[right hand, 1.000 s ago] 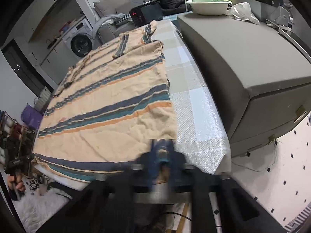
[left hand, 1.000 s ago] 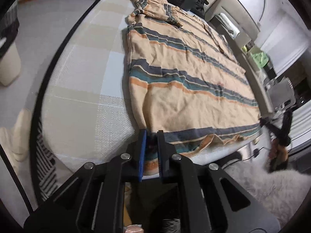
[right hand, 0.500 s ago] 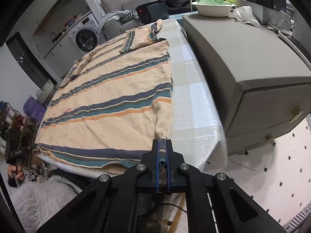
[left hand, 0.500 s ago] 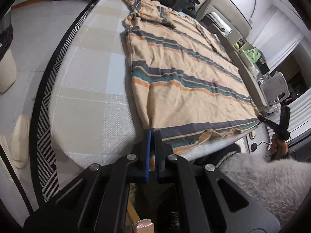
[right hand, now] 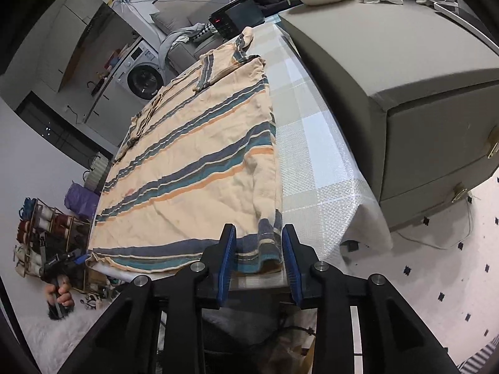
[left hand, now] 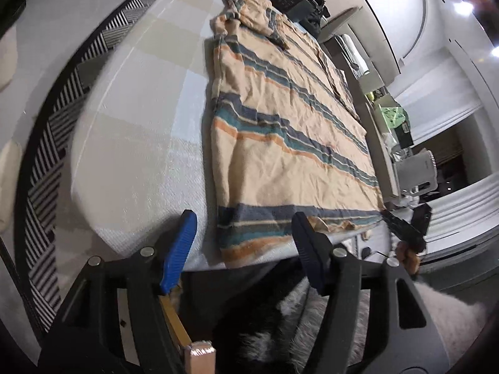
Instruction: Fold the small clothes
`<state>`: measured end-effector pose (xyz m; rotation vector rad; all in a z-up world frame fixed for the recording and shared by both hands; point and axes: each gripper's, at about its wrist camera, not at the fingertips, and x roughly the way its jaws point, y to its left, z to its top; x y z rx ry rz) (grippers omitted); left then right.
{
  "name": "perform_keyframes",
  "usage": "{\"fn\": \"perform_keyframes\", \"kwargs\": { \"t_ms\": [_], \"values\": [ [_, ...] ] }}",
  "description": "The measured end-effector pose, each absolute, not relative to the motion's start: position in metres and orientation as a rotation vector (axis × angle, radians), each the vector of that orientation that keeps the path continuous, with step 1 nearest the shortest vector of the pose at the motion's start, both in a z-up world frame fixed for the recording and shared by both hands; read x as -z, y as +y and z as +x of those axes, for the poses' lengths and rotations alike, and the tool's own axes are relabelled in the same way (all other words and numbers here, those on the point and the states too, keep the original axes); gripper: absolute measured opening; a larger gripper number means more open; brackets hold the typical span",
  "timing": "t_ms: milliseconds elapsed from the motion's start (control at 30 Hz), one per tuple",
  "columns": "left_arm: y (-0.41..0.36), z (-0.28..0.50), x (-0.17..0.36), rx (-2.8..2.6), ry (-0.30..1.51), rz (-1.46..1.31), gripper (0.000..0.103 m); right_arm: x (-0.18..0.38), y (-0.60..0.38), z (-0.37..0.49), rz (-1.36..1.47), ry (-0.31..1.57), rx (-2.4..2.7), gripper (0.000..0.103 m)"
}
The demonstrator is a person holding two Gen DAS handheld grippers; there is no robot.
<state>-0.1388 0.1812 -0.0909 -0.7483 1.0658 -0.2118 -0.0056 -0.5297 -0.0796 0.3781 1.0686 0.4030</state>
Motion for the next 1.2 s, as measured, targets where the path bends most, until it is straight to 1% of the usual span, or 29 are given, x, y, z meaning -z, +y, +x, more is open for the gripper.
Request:
{"fn": "perform_keyframes", "kwargs": {
  "t_ms": [100,200,233,333,433,500,533,567,667,700,733,800,833,867,900,933,1067,1200],
  "values": [
    [0.173,-0.139,0.090,0.238,1.102,-0.727,0.059,0.078,-0.524,-0.005,0.366,1.068,-0.410,0.032],
    [0.151,-0.139,0.079,0.163,1.114,-0.511,0.059,0.077,-0.516,-0.006,0.313,1.063,-0.403,0.034],
    [0.144,-0.138,0.079,0.165,1.135,-0.468,0.059,0.076,-0.514,-0.006,0.306,1.064,-0.401,0.035],
    [0.133,-0.137,0.077,0.139,1.126,-0.402,0.059,0.076,-0.512,-0.005,0.292,1.055,-0.390,0.035],
    [0.112,-0.139,0.076,0.102,1.115,-0.235,0.058,0.076,-0.505,-0.006,0.241,1.039,-0.382,0.034],
    [0.104,-0.139,0.076,0.096,1.112,-0.157,0.052,0.075,-0.500,-0.007,0.196,1.038,-0.379,0.034],
    [0.099,-0.141,0.076,0.090,1.106,-0.117,0.047,0.075,-0.498,-0.008,0.177,1.037,-0.377,0.034],
    [0.096,-0.142,0.075,0.087,1.101,-0.094,0.036,0.075,-0.498,-0.008,0.175,1.037,-0.379,0.034],
    [0.104,-0.143,0.075,0.101,1.088,-0.126,0.031,0.077,-0.504,-0.006,0.238,1.046,-0.399,0.035],
    [0.106,-0.144,0.076,0.098,1.083,-0.129,0.022,0.077,-0.507,-0.005,0.261,1.050,-0.398,0.035],
    [0.108,-0.145,0.077,0.085,1.081,-0.111,0.016,0.077,-0.509,-0.005,0.273,1.051,-0.399,0.035],
    [0.113,-0.147,0.077,0.085,1.079,-0.118,0.006,0.078,-0.509,-0.004,0.297,1.048,-0.400,0.035],
    [0.115,-0.147,0.077,0.084,1.076,-0.134,0.005,0.079,-0.509,-0.002,0.322,1.044,-0.405,0.034],
    [0.118,-0.145,0.078,0.078,1.074,-0.151,0.004,0.080,-0.508,-0.001,0.337,1.036,-0.397,0.020],
    [0.121,-0.144,0.078,0.078,1.073,-0.170,0.004,0.082,-0.504,0.001,0.323,1.037,-0.375,0.009],
    [0.124,-0.145,0.077,0.074,1.066,-0.189,0.004,0.083,-0.501,0.003,0.308,1.042,-0.363,0.005],
    [0.137,-0.150,0.069,0.064,1.030,-0.235,0.003,0.077,-0.498,0.000,0.290,1.048,-0.380,0.005],
    [0.146,-0.156,0.054,0.095,0.966,-0.283,0.003,0.065,-0.511,-0.007,0.349,1.031,-0.430,0.005]
  ]
}}
